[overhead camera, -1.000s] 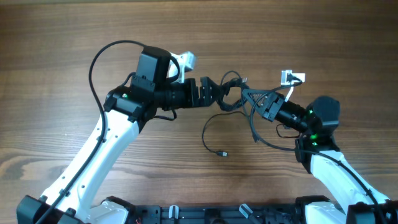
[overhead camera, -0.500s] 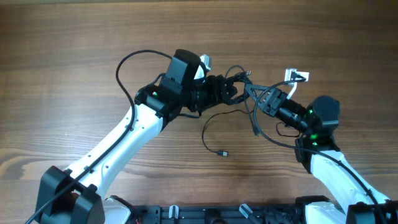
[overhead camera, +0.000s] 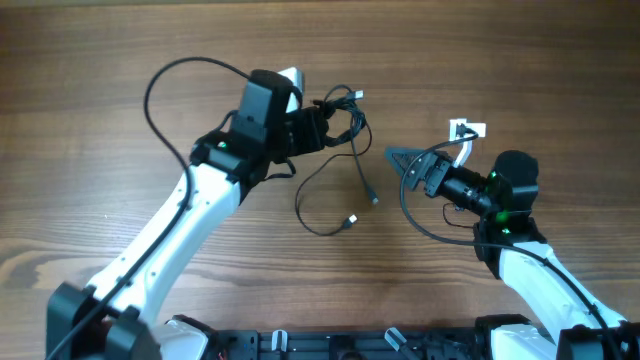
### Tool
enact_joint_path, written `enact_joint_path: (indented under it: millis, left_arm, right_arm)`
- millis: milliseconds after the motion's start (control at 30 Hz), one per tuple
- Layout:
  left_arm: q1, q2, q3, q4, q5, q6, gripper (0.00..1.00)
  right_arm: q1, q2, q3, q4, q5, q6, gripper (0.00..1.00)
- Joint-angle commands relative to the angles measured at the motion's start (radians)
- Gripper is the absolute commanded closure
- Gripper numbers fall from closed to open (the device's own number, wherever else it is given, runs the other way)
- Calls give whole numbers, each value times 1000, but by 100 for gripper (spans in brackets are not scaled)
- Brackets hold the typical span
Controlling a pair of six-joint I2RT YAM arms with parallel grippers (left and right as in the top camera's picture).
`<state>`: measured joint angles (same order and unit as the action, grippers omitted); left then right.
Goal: Untangle cables
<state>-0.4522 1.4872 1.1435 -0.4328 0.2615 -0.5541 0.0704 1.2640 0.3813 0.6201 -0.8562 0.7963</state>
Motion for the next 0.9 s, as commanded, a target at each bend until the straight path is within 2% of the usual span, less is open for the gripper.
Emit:
enact_joint_path:
  millis: [0,100,300,400,500,567,733,867]
  left_arm:
    - [-12,-77,7,6,41,215,96]
    - [-22,-77,7,8,40,212,96]
    - [-22,-77,7,18,-8,206,96]
    - [-22,-77,7,23,-63,192,96]
    - [-22,-77,7,41,-84,149,96]
    - [-22,-77,7,50,-84,149,96]
    - [-22,-77,7,60,-84,97,96]
    - [-23,-77,7,60,-64,99,96]
  right_arm:
    - [24,-11,4,28,-63,-130,0]
    - [84,-11,4,40,-77,-150,3]
    - [191,-11,4,41,-132,-121,27]
    - [192,-11,3,40,-168,-53,34]
    - [192,-11,4,39,-212,-53,50]
    - [192,-11,3,28,-218,-53,67]
    - [192,-11,3,14,-214,-57,86]
    - [192,-11,4,67,-178,-37,92]
